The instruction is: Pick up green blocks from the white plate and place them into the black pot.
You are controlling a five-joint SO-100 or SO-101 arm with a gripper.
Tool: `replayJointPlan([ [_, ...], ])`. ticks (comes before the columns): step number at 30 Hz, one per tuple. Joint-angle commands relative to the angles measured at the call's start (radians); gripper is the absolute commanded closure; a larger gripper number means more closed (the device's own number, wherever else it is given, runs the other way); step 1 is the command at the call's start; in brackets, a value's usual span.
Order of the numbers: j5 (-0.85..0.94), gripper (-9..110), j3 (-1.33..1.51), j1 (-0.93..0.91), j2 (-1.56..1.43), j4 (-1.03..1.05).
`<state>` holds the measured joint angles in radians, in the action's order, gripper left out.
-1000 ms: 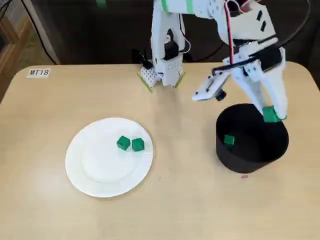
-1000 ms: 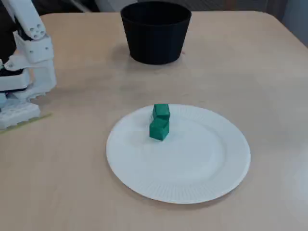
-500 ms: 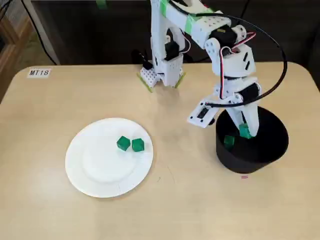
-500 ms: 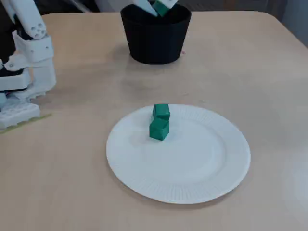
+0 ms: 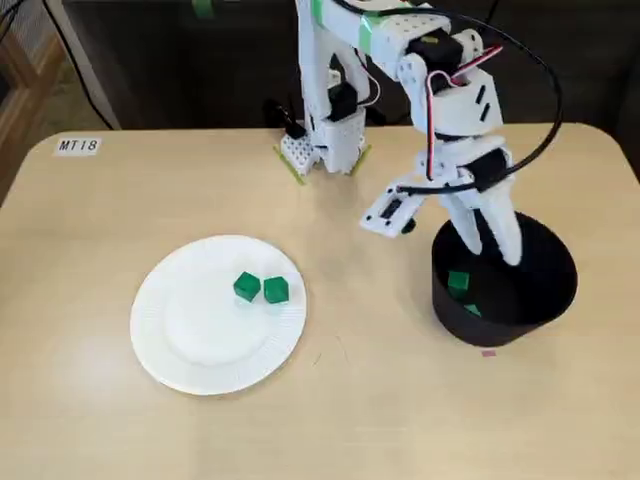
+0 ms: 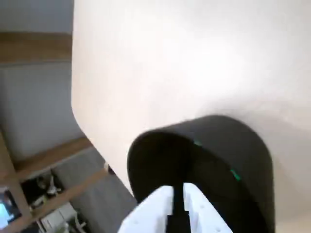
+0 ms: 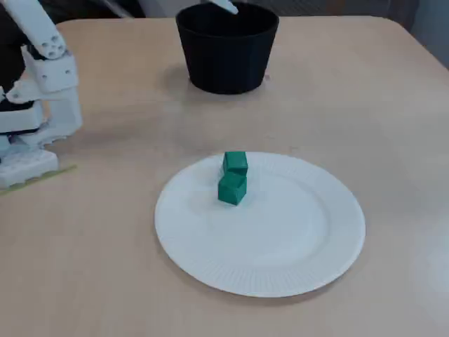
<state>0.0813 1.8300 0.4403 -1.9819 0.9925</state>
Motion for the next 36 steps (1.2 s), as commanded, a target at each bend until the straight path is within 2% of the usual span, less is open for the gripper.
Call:
replayJointPlan([
  [1,0.012,104,-0.015,-0.141,-0.075,0.061],
  [9,-0.115,104,-0.014,-0.535,-0.023,0.279],
  [14,-0.195,104,-0.020,-0.710,0.081,0.393],
  [18,-0.184,104,-0.020,-0.793,0.137,0.428],
  [19,-0.169,99,-0.020,-0.807,0.146,0.426],
  [21,-0.132,82,-0.014,-0.836,0.152,0.437],
  [23,-0.114,77,-0.012,-0.859,0.161,0.437],
  [36,-0.071,59,-0.034,-0.868,0.307,0.399],
])
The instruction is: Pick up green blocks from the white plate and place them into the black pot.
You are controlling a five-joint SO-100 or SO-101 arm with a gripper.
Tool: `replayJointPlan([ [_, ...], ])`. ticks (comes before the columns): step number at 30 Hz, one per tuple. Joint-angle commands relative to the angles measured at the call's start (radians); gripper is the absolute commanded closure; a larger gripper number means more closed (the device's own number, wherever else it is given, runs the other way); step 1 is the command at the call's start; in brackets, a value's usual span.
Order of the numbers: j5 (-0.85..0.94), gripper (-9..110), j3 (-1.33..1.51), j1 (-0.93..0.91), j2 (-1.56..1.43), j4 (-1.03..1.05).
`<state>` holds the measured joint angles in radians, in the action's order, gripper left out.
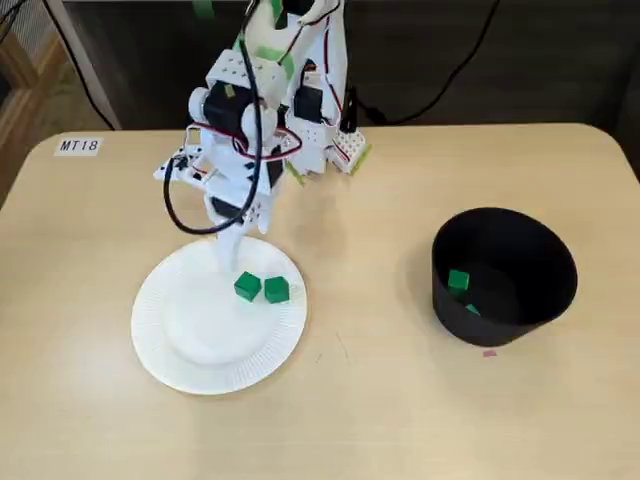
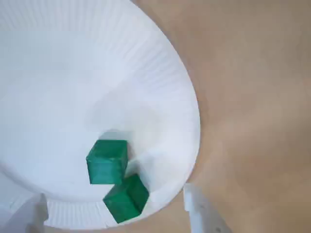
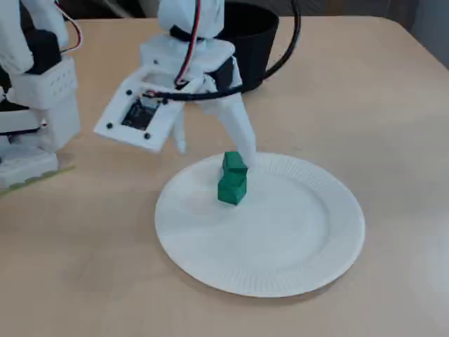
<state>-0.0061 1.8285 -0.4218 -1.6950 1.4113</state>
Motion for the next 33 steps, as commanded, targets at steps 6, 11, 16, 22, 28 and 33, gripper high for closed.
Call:
replayJointPlan([
  [6,0.054,58,-0.112,-0.009,0.141,-0.025],
  [11,0.063,58,-0.192,-0.003,0.218,-0.026],
  [16,0.038,61,-0.213,0.003,0.256,-0.031],
  [22,-0.005,65,-0.213,0.023,0.285,-0.031],
  [28,-0.014,69,-0.213,0.041,0.305,-0.063],
  [33,-0.031,80,-0.213,0.038,0.322,-0.127],
])
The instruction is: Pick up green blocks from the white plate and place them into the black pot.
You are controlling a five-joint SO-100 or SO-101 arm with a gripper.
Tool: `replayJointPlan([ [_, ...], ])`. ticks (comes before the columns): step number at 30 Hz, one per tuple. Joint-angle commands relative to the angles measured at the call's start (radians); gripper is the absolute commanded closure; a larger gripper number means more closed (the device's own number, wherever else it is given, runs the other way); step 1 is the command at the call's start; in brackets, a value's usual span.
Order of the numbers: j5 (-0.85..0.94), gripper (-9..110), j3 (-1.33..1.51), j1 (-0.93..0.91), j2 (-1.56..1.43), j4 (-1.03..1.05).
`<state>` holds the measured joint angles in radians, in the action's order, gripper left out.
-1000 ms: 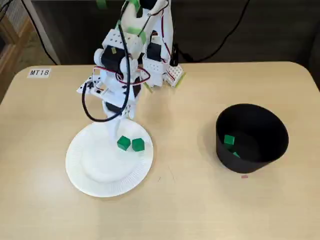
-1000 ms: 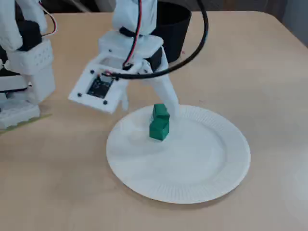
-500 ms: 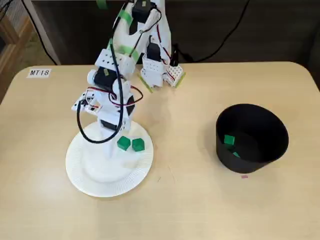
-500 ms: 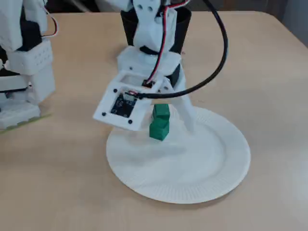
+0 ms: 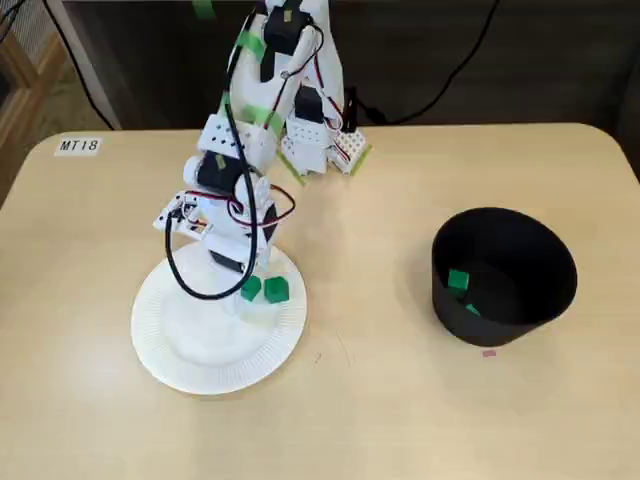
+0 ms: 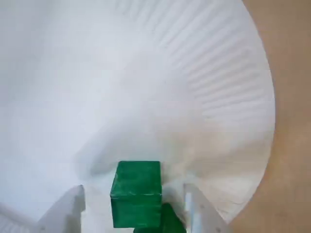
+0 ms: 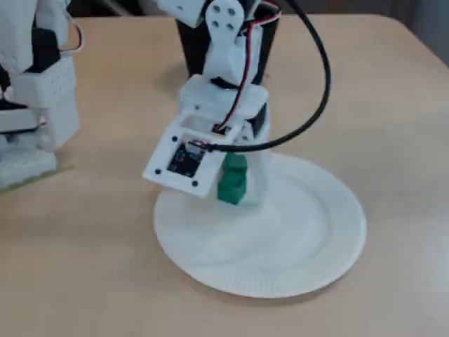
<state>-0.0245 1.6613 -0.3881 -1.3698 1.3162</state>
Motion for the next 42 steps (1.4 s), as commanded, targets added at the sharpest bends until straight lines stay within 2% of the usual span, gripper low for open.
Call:
replayJointPlan([
  [1,-0.018,84,-0.046,0.003,0.000,-0.048],
  [6,-0.049,104,-0.046,-0.009,0.003,-0.114],
  [11,-0.025,104,-0.048,-0.003,-0.057,-0.176],
  [16,-0.021,104,-0.060,0.037,-0.310,-0.230],
  [22,-0.034,104,-0.480,0.316,-0.431,-0.023],
  [25,-0.072,104,-0.360,0.522,-0.563,-0.101],
  [29,-0.124,104,0.003,0.799,-0.762,-0.423],
  [32,-0.106,104,0.183,0.943,-0.776,-0.575],
  [36,-0.094,104,0.399,1.031,-0.753,-0.828],
  [42,-0.021,104,0.430,1.034,-0.589,-0.908],
])
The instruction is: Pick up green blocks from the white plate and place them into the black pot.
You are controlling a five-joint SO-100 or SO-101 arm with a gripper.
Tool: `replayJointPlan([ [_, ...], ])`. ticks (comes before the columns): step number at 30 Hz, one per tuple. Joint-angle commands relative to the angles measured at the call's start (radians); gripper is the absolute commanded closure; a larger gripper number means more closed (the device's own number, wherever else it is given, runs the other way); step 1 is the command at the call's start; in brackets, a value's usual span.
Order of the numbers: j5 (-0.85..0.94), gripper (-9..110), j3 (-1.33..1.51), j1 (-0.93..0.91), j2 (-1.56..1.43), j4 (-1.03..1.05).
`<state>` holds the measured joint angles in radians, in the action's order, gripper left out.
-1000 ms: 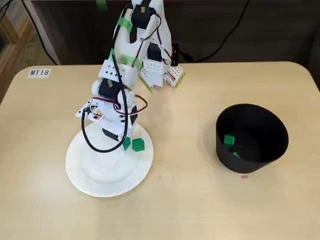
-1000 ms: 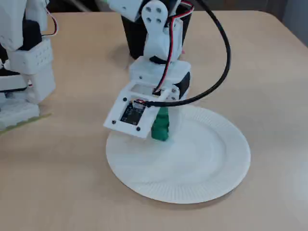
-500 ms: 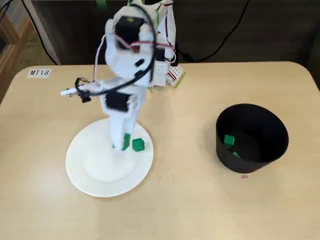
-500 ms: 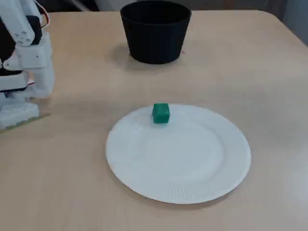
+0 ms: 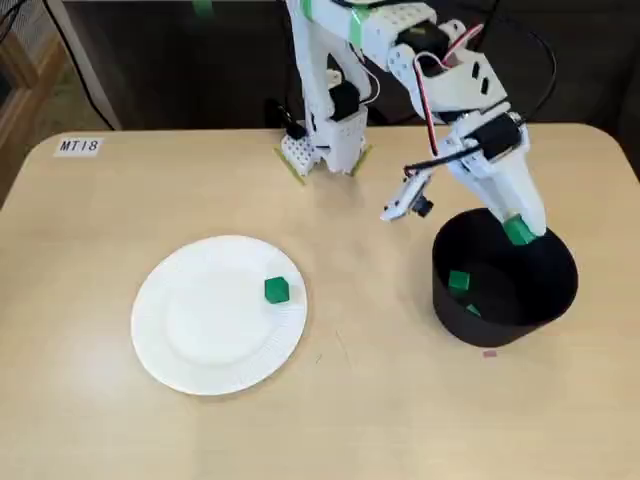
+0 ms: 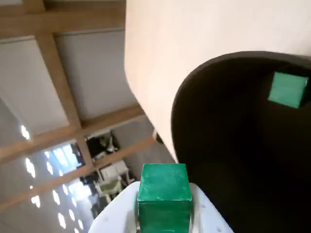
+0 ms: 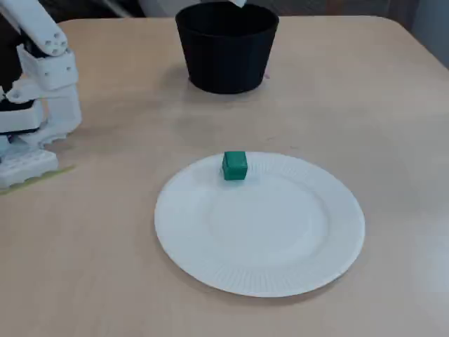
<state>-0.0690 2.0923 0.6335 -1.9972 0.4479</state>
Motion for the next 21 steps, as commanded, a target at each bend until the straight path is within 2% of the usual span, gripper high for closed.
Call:
replayJointPlan([
  [1,0.032,104,-0.006,0.012,0.060,-0.040],
  [6,0.055,104,-0.008,0.017,0.097,-0.011],
  [7,0.057,98,-0.008,0.018,0.097,0.005],
  [10,0.077,69,-0.009,0.026,0.091,0.049],
  [11,0.075,63,-0.012,0.025,0.087,0.069],
  [14,0.084,60,-0.015,0.006,0.048,0.120],
  [15,0.087,61,-0.015,-0.008,0.026,0.143],
  [17,0.091,70,-0.015,-0.044,-0.028,0.193],
  [19,0.091,88,-0.017,-0.097,-0.094,0.262],
  [20,0.087,102,-0.020,-0.129,-0.126,0.311],
  [21,0.077,104,-0.020,-0.166,-0.156,0.360],
])
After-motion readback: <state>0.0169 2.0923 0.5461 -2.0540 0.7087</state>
